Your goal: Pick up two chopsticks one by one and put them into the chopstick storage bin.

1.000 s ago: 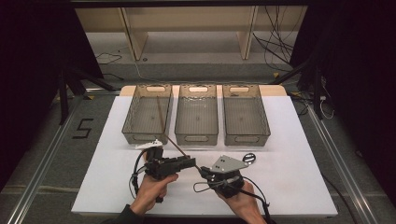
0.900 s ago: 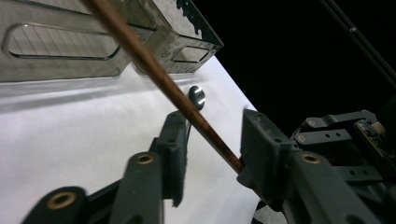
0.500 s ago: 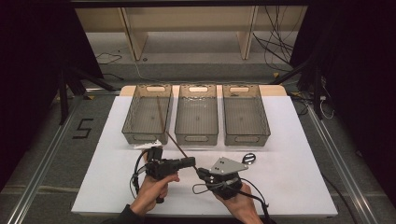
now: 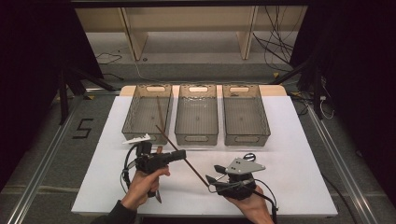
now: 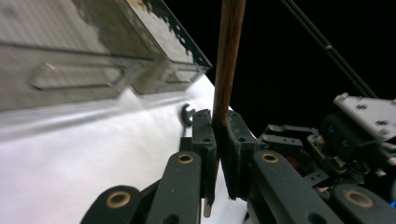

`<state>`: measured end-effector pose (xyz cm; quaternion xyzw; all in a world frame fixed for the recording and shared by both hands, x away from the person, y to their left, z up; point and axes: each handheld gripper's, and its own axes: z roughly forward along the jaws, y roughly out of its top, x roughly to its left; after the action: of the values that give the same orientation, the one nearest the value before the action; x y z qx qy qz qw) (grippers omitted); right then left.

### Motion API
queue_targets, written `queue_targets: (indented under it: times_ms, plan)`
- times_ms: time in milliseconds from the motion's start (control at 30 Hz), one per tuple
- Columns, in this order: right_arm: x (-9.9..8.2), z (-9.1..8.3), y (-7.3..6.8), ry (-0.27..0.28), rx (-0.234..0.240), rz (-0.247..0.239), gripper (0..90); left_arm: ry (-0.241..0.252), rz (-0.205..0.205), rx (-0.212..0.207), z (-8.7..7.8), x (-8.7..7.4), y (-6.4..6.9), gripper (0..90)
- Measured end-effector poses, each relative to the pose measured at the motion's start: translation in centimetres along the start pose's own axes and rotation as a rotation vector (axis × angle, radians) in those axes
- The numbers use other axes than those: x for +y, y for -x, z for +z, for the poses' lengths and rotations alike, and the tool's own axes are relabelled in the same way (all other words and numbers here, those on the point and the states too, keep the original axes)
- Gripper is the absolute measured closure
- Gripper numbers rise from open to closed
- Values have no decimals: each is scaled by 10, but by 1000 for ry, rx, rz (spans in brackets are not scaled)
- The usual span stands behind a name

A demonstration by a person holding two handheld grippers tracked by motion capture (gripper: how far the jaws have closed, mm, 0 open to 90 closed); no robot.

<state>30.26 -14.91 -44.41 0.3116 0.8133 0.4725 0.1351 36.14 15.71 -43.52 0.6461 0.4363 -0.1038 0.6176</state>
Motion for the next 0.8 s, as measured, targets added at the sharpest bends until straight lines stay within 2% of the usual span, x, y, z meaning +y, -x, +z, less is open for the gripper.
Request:
queue_targets:
  times_ms: [67,133,367,433,467,800]
  plan:
    - [-6,-4,6,-18,-10,7,467,11,11,15,-5,5,-2,845]
    - [-12,-8,11,-17,-32,12,440,15,11,18,-7,8,-3,845]
    - [-23,-22,20,-2,-58,42,378,45,35,49,-21,28,-8,845]
    - [-25,-24,22,-1,-63,54,361,58,56,69,-26,41,-8,845]
    - [-26,-25,22,-1,-64,57,352,58,56,69,-26,41,-8,844]
    - [-28,-29,24,-3,-71,65,295,16,108,152,-34,88,-12,845]
